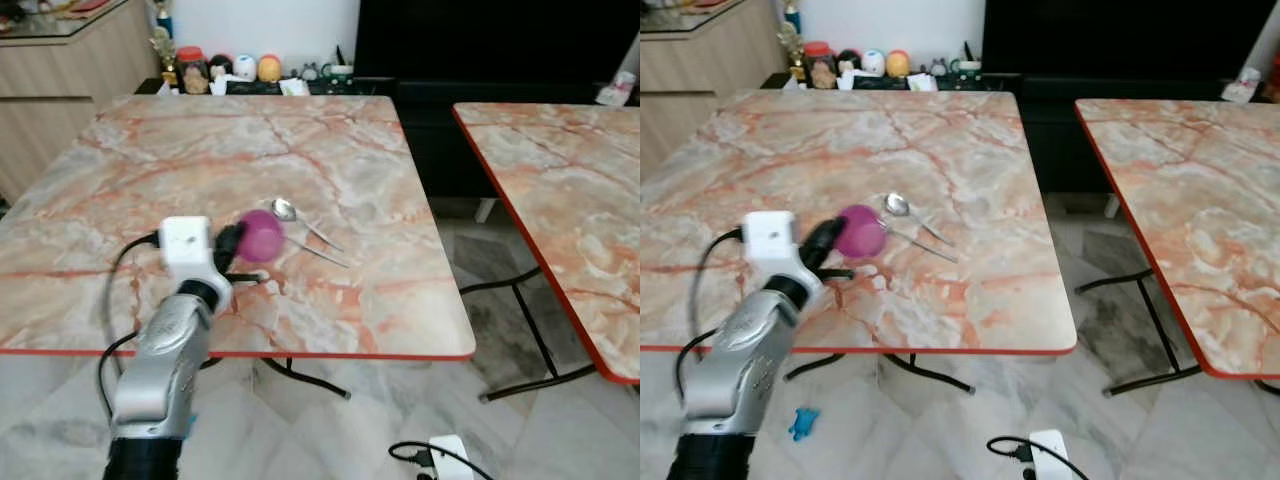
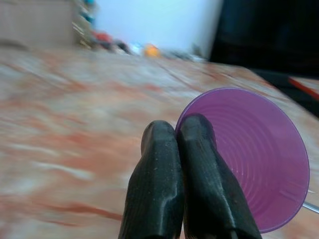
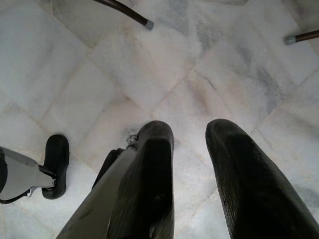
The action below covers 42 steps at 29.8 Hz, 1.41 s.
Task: Setting the table
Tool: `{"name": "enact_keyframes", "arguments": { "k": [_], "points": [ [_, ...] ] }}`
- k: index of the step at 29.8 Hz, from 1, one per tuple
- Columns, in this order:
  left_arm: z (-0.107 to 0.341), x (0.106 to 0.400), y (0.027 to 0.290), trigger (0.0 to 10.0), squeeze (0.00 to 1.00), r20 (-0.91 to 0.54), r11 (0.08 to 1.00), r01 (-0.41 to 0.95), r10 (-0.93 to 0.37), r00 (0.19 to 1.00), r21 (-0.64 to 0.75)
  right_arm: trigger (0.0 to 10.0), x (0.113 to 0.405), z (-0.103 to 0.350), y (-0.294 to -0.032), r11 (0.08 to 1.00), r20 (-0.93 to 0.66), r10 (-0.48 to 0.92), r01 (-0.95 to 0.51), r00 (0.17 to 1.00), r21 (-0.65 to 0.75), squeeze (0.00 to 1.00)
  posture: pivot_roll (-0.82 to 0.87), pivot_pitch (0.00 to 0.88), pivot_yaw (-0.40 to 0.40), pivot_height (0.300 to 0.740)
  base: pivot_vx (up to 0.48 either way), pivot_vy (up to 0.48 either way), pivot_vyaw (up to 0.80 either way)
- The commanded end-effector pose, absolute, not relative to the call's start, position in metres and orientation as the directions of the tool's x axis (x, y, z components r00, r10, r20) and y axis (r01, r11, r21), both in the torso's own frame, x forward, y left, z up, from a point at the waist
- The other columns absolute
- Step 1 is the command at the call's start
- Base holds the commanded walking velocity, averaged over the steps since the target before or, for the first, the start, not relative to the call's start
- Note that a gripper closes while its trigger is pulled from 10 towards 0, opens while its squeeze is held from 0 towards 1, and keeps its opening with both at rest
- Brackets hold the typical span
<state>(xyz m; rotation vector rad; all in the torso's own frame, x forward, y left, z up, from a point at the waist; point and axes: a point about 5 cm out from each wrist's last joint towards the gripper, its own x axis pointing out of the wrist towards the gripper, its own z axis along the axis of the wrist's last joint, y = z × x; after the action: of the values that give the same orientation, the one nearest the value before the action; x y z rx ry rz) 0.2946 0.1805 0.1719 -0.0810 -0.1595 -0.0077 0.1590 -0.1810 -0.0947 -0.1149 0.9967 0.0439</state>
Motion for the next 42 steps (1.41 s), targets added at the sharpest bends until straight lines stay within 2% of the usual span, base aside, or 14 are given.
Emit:
{"name": "enact_keyframes", "arguments": {
  "k": [1,3,7,10,11,14,21,28,42],
  "points": [
    [0.174,0.290,0.190,10.0,0.00,0.200,0.998,-0.042,0.049,0.979,-0.038,10.0,0.158,-0.095,-0.183,0.993,-0.836,-0.025,-0.081,0.548,-0.083,0.00,0.14,0.000,-0.032,0.740,0.000,0.000,0.00],
    [0.169,0.284,0.199,10.0,0.00,0.215,0.997,-0.074,0.074,0.974,-0.008,10.0,0.158,-0.095,-0.183,0.994,-0.836,-0.026,-0.078,0.548,-0.083,0.00,0.15,0.000,-0.036,0.740,0.000,0.000,0.00],
    [0.169,0.284,0.199,10.0,0.00,0.248,0.997,-0.071,0.074,0.966,-0.023,10.0,0.158,-0.094,-0.184,0.993,-0.836,-0.023,-0.082,0.549,-0.082,0.00,0.15,0.000,-0.041,0.740,0.000,0.000,0.00],
    [0.169,0.289,0.189,10.0,0.00,0.269,0.999,-0.028,0.033,0.963,-0.023,10.0,0.158,-0.094,-0.184,0.994,-0.834,-0.026,-0.072,0.551,-0.078,0.00,0.15,0.000,-0.046,0.740,0.000,0.000,0.00],
    [0.169,0.291,0.179,10.0,0.00,0.285,0.999,0.014,-0.025,0.958,0.039,10.0,0.159,-0.094,-0.185,0.995,-0.831,-0.033,-0.058,0.555,-0.078,0.00,0.15,0.000,-0.047,0.740,0.000,0.000,0.00],
    [0.169,0.292,0.171,10.0,0.00,0.300,0.993,0.076,-0.099,0.949,0.088,10.0,0.159,-0.094,-0.185,0.997,-0.829,-0.041,-0.036,0.557,-0.074,0.00,0.14,0.000,-0.045,0.740,0.000,0.000,0.00],
    [0.166,0.292,0.174,10.0,0.00,0.308,0.994,0.067,-0.092,0.947,0.092,10.0,0.159,-0.094,-0.184,0.996,-0.827,-0.038,-0.040,0.561,-0.073,0.00,0.14,0.000,-0.041,0.740,0.000,0.000,0.00],
    [0.166,0.294,0.166,10.0,0.00,0.327,0.994,0.079,-0.102,0.940,0.081,10.0,0.158,-0.094,-0.183,0.997,-0.827,-0.037,-0.039,0.562,-0.072,0.00,0.14,0.000,-0.046,0.740,0.000,-0.392,0.00],
    [0.165,0.296,0.167,10.0,0.00,0.333,0.994,0.081,-0.102,0.937,0.076,10.0,0.157,-0.095,-0.183,0.997,-0.829,-0.036,-0.039,0.558,-0.069,0.00,0.14,0.000,-0.043,0.740,0.000,-0.419,0.00]
  ]
}}
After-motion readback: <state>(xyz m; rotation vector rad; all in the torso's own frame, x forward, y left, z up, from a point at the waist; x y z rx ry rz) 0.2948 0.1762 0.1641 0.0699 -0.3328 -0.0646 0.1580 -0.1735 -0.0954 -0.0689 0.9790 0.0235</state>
